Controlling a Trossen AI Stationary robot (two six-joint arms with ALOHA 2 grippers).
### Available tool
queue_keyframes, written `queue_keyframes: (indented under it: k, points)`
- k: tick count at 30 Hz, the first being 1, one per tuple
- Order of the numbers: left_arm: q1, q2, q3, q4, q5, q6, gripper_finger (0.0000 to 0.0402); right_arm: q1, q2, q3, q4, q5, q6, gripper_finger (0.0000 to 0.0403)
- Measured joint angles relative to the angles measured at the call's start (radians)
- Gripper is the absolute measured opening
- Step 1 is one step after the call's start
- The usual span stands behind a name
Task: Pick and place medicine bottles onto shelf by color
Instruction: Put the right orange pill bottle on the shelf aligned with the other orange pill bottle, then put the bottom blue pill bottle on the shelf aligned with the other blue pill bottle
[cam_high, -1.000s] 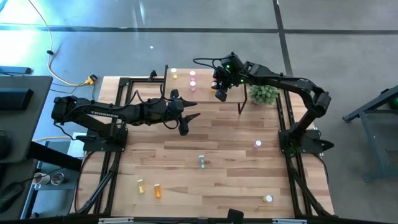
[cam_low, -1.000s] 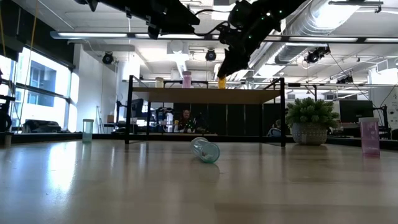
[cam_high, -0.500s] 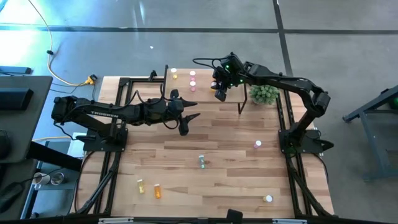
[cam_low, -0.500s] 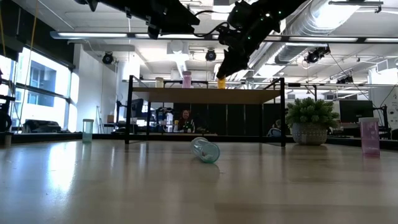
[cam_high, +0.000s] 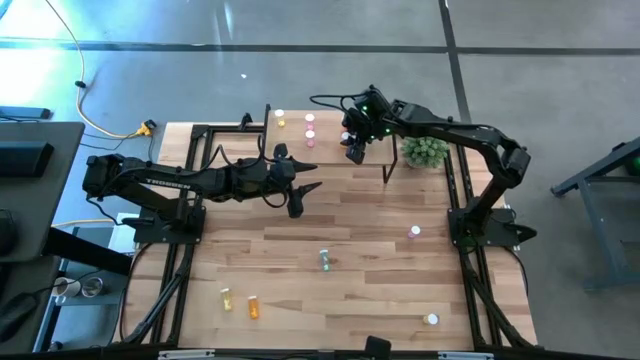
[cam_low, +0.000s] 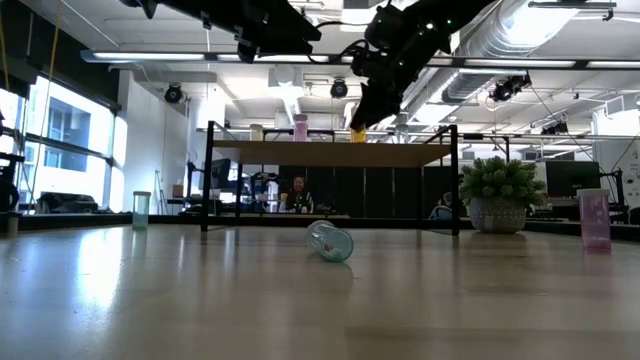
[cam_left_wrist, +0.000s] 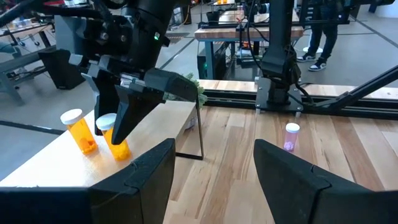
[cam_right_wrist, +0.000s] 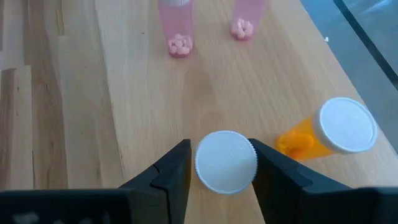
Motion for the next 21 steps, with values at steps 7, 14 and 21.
queue_keyframes:
  k: [7, 14, 21]
  points:
    - [0.0, 0.0, 0.0, 0.0, 0.0, 0.0, 0.0209, 0.0, 0.0, 0.0, 0.019, 0.0, -0.008, 0.0149]
    - [0.0, 0.0, 0.0, 0.0, 0.0, 0.0, 0.0209, 0.0, 0.0, 0.056, 0.011, -0.001, -0.01, 0.0149]
    - [0.0, -0.007, 0.0, -0.049, -0.049, 0.016, 0.0209, 0.0, -0.001, 0.154, -0.136, -0.002, -0.026, 0.0149]
